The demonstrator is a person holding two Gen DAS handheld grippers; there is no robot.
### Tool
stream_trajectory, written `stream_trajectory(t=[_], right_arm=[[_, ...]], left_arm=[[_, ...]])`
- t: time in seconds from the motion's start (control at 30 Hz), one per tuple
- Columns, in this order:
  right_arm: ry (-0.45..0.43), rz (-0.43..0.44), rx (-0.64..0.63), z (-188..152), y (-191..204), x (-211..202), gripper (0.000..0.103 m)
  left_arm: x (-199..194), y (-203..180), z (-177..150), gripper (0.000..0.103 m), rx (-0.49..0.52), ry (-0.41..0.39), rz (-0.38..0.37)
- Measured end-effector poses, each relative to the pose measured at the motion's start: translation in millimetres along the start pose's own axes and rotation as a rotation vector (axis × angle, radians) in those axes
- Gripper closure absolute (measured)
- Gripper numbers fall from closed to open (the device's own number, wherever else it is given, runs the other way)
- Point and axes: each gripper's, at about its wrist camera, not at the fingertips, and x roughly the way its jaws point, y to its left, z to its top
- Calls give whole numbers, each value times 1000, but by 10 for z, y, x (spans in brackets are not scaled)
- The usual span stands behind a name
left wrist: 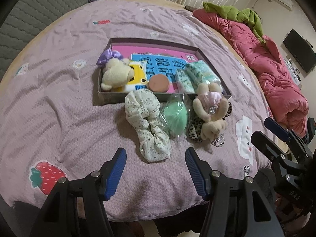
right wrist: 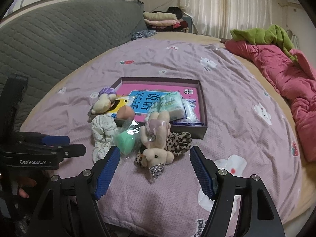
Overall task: Organize soft objects
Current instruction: 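Move both grippers back toward the remaining items beside the tray, then grasp floral cloth scrunchie with left gripper while right grasps small plush bunny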
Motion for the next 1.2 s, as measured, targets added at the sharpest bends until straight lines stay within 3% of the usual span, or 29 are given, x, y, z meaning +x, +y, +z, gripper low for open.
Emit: stream_trajectory(t=[0.6,1.2], right_arm=[[44,-18,16,-62,-109,333,28],[68,-18,26,22,-149,599,28]], left_arm=[[412,87,-50,41,-28,78,-19],[693,111,43,42,-47,71,-13]])
